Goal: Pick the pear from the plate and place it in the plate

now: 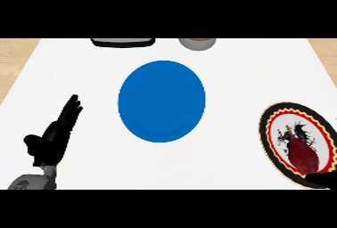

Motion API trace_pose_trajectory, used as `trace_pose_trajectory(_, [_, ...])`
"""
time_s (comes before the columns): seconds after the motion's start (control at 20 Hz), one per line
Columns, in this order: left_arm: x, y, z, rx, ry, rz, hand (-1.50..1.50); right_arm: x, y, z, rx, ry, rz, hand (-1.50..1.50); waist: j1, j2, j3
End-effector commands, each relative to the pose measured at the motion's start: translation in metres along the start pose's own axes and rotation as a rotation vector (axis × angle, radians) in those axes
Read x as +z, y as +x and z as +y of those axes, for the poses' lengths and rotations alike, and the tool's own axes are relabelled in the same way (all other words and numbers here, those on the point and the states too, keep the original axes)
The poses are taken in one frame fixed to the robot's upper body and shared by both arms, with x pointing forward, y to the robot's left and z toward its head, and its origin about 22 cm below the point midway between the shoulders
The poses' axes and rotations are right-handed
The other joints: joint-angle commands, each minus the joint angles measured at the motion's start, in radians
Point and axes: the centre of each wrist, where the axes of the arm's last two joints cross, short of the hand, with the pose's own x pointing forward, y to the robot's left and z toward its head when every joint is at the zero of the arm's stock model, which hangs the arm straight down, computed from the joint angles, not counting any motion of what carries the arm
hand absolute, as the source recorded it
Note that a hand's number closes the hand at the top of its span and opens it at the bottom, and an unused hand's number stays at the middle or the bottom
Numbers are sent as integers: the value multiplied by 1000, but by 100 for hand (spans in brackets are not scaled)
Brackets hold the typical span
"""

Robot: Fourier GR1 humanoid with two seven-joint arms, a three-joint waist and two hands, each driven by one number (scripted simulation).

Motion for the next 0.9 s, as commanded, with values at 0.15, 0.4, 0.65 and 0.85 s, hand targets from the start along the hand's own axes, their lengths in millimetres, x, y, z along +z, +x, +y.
trace_pose_trajectory(0.15, [8, 11, 20, -10, -9, 11, 0, -3, -4, -12, 125, 78, 116, -150, 2, -2, 1])
trace_pose_trajectory(0.4, [2, 2, -12, -19, -8, -11, 0, -28, -7, 9, 117, 104, 112, -150, 1, 0, 1])
trace_pose_trajectory(0.65, [8, -12, -8, -5, 4, -6, 0, -46, -29, 26, 121, 118, 133, -150, 1, 0, 1])
trace_pose_trajectory(0.85, [7, -11, -5, 7, 1, -18, 0, -40, -24, 54, 187, 113, 158, -150, 0, 0, 1])
